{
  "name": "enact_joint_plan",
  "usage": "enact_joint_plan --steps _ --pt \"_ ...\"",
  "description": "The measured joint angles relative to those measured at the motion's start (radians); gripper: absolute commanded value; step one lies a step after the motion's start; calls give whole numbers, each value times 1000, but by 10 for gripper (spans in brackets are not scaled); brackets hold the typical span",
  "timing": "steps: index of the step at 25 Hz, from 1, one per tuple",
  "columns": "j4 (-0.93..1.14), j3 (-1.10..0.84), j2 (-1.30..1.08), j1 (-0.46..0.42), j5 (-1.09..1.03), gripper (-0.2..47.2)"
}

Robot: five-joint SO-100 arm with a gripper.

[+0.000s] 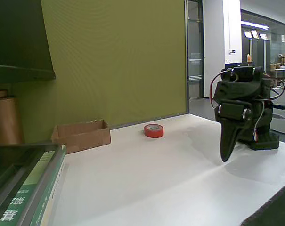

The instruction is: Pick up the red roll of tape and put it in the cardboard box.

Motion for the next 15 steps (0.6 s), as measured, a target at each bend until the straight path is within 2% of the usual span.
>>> enact_joint_plan --steps 1,4,5,7,9,11,12,15 --pt "0 0 0 -5 -8 94" --pt "0 0 0 -8 -15 198" --pt "0 0 0 -8 -15 190" --pt "0 0 0 -8 -14 211" --pt "0 0 0 -9 -14 26" --pt "0 0 0 -9 -8 82" --pt "0 0 0 -8 -3 1" --pt "0 0 0 -2 -2 1"
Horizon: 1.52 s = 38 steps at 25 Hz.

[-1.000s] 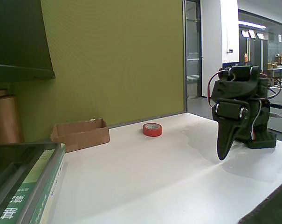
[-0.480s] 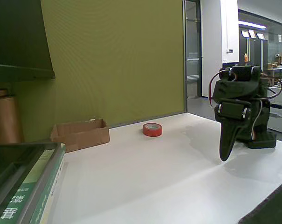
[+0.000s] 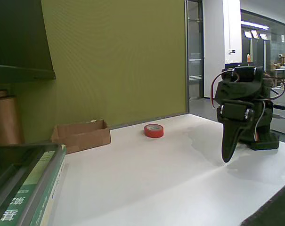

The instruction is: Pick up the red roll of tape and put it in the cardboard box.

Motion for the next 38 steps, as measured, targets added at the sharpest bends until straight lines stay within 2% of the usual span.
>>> enact_joint_plan --steps 4,10,12,14,15,19,22,31,38 --pt "-41 0 0 9 84 2" --pt "-181 -77 -32 135 25 13" --pt "-219 -158 -120 187 6 29" --pt "-238 -252 -230 233 2 103" --pt "-242 -296 -291 252 -14 115" --pt "-302 -454 -538 344 -41 110" --pt "-339 -592 -727 422 -38 168" --pt "-434 -920 -1173 666 -169 196" --pt "-376 -1115 -1425 810 -187 199"
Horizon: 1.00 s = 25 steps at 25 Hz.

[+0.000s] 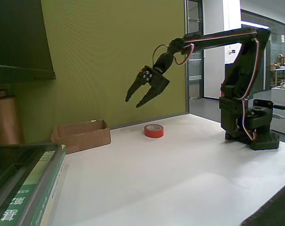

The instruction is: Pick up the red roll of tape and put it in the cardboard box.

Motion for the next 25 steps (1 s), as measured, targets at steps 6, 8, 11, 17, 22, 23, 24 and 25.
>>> enact_joint_plan --steps 6,8,11,17,22,23,24,25 --pt "124 -120 -152 78 -11 201" --pt "158 -146 -189 89 -20 201" --pt "198 -186 -221 115 -31 201" --pt "279 -236 -293 158 -69 200" --pt "368 -239 -314 189 -115 202" --pt "385 -241 -311 202 -124 203" --pt "405 -241 -311 206 -130 204" --pt "439 -241 -313 202 -141 204"
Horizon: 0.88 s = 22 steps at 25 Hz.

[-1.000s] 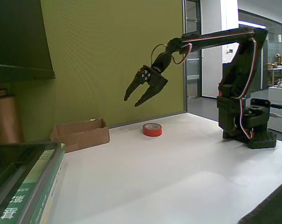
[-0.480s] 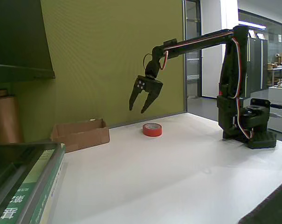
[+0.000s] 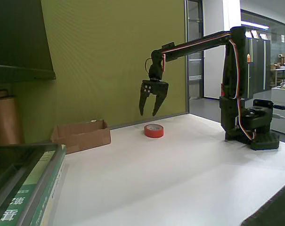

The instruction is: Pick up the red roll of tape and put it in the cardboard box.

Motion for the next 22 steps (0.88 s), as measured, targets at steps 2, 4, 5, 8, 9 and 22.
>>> enact_joint_plan --steps 2,4,5,8,9,22 --pt "18 0 2 -8 -8 211" --pt "57 9 0 2 -18 228" --pt "64 14 2 2 -32 242" --pt "112 37 2 -6 -78 245" --pt "103 43 2 -2 -74 243" --pt "103 106 -6 9 -64 236"
